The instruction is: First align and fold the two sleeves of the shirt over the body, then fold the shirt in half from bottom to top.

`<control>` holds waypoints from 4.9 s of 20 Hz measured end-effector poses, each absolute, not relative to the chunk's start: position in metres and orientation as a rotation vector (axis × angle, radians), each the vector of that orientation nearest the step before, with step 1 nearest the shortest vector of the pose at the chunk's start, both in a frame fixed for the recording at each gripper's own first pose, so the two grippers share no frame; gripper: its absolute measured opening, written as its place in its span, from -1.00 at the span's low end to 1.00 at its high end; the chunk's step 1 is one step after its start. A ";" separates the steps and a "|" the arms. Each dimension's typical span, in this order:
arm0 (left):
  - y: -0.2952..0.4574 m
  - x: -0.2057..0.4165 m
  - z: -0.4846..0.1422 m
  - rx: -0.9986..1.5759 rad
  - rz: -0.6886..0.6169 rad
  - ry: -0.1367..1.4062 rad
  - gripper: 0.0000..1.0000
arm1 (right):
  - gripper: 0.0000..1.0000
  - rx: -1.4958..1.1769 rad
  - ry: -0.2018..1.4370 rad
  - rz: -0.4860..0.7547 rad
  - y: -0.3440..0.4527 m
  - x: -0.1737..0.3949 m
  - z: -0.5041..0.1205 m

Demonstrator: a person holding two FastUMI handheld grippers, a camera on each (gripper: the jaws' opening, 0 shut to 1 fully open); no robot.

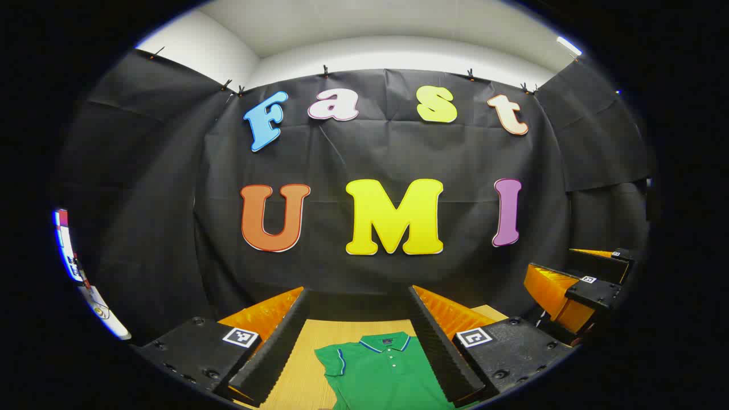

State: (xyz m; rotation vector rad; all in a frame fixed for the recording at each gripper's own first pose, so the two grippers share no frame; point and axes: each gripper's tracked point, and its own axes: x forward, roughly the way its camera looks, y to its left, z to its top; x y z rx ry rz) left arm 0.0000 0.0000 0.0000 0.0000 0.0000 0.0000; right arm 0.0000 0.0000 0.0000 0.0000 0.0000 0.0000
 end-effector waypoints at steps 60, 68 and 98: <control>-0.044 0.131 -0.057 0.066 0.085 0.136 1.00 | 0.70 -0.100 0.865 0.142 -0.107 0.240 -0.436; -0.057 0.138 -0.066 0.067 0.075 0.164 1.00 | -0.61 -0.052 0.902 0.172 -0.099 0.242 -0.441; 0.042 0.085 -0.074 0.015 0.272 0.222 1.00 | -0.58 -0.026 0.826 0.384 0.081 0.250 -0.376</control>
